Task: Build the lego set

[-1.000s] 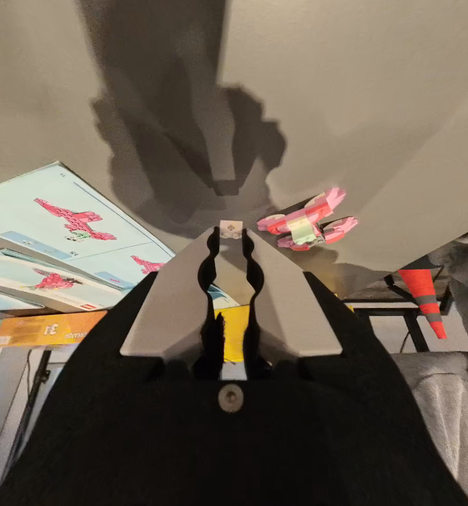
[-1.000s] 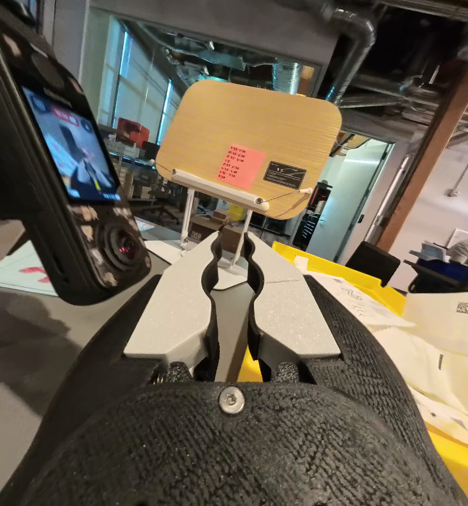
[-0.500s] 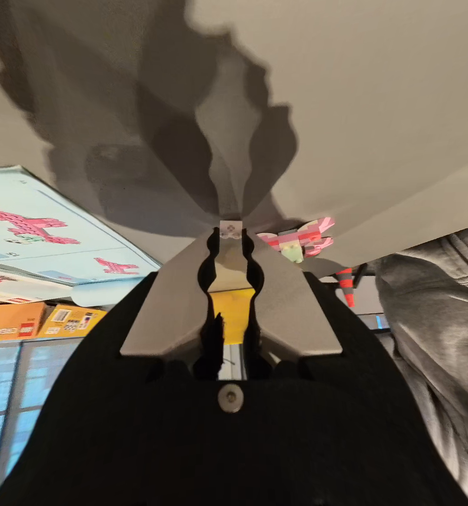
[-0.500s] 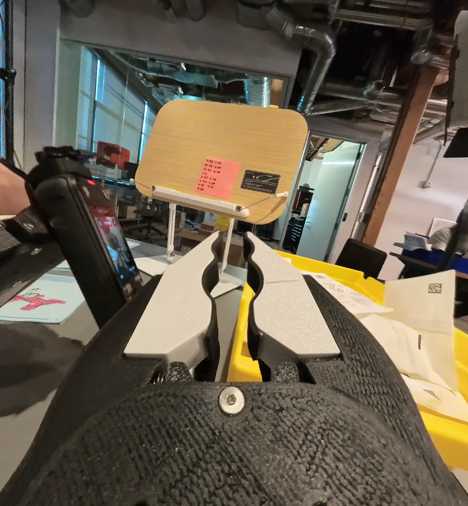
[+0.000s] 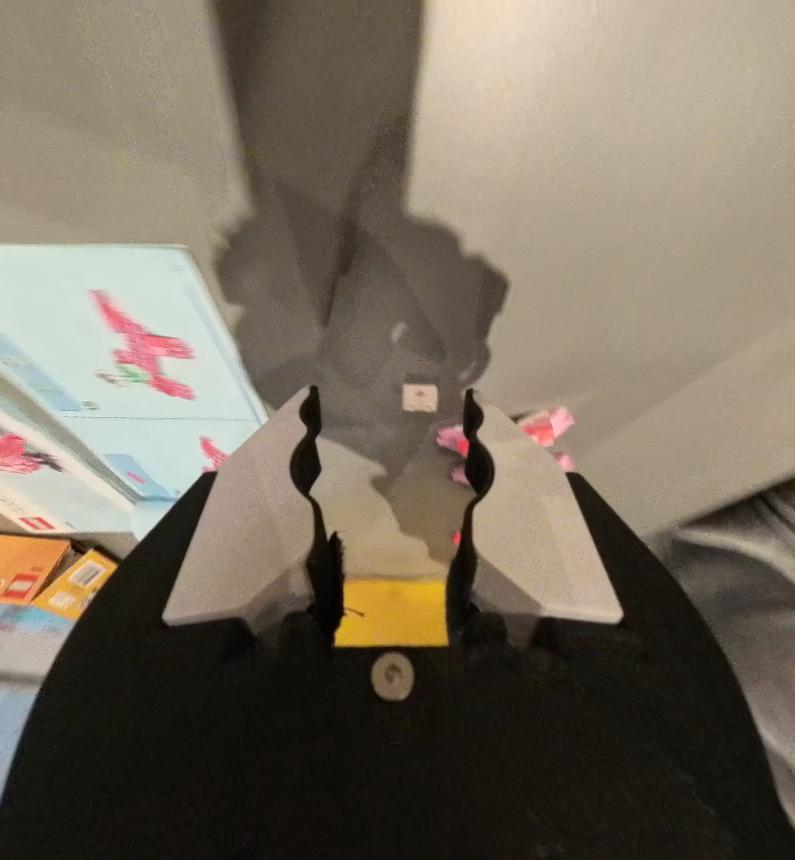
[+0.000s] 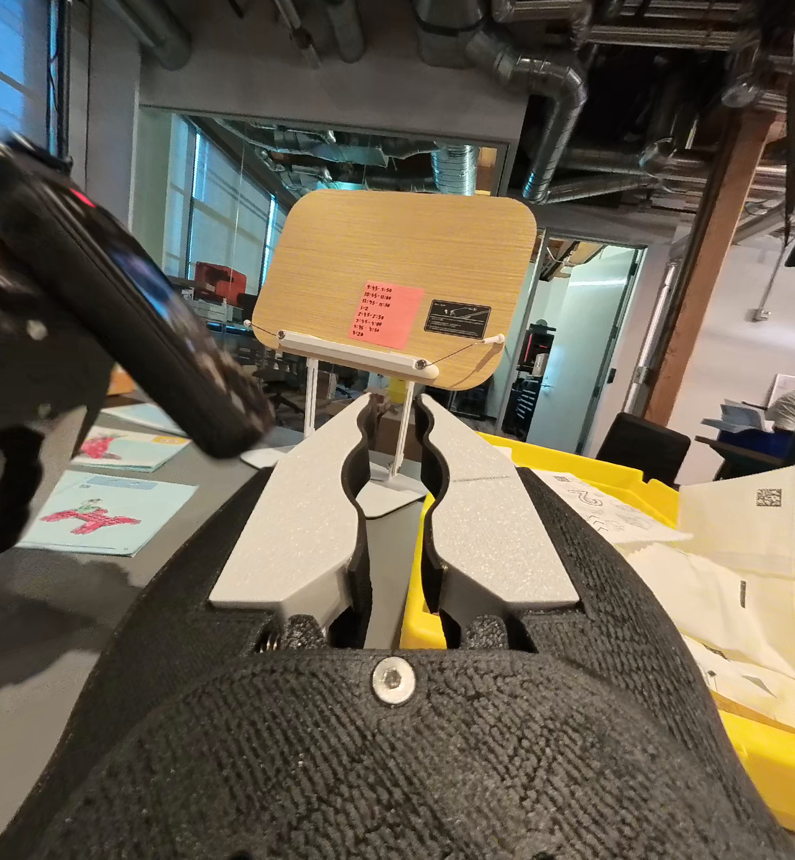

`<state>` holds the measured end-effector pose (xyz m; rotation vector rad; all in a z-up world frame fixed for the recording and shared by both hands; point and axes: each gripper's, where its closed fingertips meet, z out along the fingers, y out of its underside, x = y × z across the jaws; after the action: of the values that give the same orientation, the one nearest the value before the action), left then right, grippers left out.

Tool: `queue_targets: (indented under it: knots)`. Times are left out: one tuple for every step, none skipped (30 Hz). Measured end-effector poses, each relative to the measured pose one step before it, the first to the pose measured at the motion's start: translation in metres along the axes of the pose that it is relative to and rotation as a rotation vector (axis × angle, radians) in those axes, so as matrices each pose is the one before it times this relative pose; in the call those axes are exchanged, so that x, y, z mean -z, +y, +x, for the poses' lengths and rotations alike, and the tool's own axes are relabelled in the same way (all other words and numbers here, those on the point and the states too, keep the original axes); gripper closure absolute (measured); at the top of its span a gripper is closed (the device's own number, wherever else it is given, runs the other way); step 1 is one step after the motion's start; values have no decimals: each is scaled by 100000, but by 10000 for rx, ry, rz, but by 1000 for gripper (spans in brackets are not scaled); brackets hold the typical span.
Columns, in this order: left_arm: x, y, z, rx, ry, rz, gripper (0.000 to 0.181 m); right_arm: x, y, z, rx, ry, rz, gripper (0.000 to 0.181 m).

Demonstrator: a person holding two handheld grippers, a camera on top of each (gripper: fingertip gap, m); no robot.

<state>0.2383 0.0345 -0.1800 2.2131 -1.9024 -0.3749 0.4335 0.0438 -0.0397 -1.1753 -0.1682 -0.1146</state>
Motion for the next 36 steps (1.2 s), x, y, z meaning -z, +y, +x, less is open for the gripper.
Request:
queue_targets:
  knots:
    - [545,-571,-679,503,-365,1146,121,-27,-11,-24,-37,-22,4,168]
    - [499,-250,-322,621,-150,1011,121,-39,31,-73,-10,-35,-18,168]
    - [550,-101,177,538,145,968,121,-41,28,-103,20,-34,-15,168]
    - [655,67,206,576,145,858,120,-53,26,-150,31,-53,-15,168]
    - [783,140,243,574,145,800,120,-49,56,-159,25,-57,-34,168]
    - [893,119,369,529,206,784,120,-39,54,-136,26,-48,-34,168]
    - [951,32,324,416,141,803,120,-21,0,-115,27,-48,-11,168]
    - [991,-183,13,308,-88,938,120,-10,-22,-114,4,-50,3,168]
    - [984,-576,-381,140,-361,1144,122,-10,-24,-132,-19,-67,0,168]
    - [960,-1040,-578,-269,-546,1418,129,-26,12,-139,-22,-77,-10,168]
    - [983,-1112,-794,-667,-797,1569,137,-32,70,-143,-14,-76,-38,168]
    - [1056,-701,-1017,-777,-1031,1470,149,-34,67,-135,1,-71,-38,167]
    - [1093,-426,-766,-683,-894,1289,156,-31,-14,-167,14,-86,7,167]
    - [1131,-295,-517,-354,-675,1101,161,-64,12,-238,5,-125,4,167]
    - [1034,-144,-307,-9,-394,814,162,-62,17,-309,-10,-162,-1,167]
    - [772,151,135,145,43,468,162,-67,-37,-347,-18,-184,33,167]
    - [435,521,121,218,140,170,162,-48,-84,-359,-16,-181,40,167]
    - [162,820,-341,200,-48,-45,160,-71,-53,-374,0,-182,23,167]
    - [-59,935,-371,104,26,-121,158,-80,-9,-404,22,-184,-9,166]
    - [-149,855,-208,79,208,-76,158,-80,33,-417,47,-179,-36,166]
    - [-161,770,-508,111,50,-52,156,-96,46,-454,81,-196,-42,166]
    - [-127,670,-590,47,8,-64,155,-99,76,-475,103,-210,-58,166]
    - [-108,466,-532,114,34,-10,154,-113,107,-489,118,-219,-81,166]
    - [-99,325,-180,23,251,39,153,-133,128,-482,136,-219,-82,166]
    - [-95,463,-358,-121,134,-22,153,-151,186,-468,137,-225,-95,166]
    - [-87,664,-554,-133,-5,-151,153,-179,265,-420,108,-225,-129,166]
    - [-28,661,-433,-42,73,-168,153,-190,259,-346,76,-200,-128,166]
    - [69,488,-192,56,204,-73,152,-202,183,-426,52,-254,-86,166]
    - [163,346,57,77,312,15,152,-216,147,-632,24,-388,-70,165]
    - [229,269,170,81,306,54,151,-281,138,-976,-13,-586,-86,165]
    - [253,289,266,46,298,41,151,-355,218,-1418,-39,-861,-174,165]
    - [246,381,474,-22,351,-38,151,-445,574,-1847,-33,-1162,-441,165]
    - [215,426,654,-83,397,-92,150,-508,1040,-1941,-88,-1266,-743,165]
    - [188,374,734,-82,395,-95,149,-542,1025,-1694,-191,-1069,-734,162]
    - [169,298,797,-98,403,-70,148,-532,537,-1437,-120,-816,-469,157]
    - [148,119,802,-86,414,-17,146,-431,25,-1481,60,-754,-253,156]
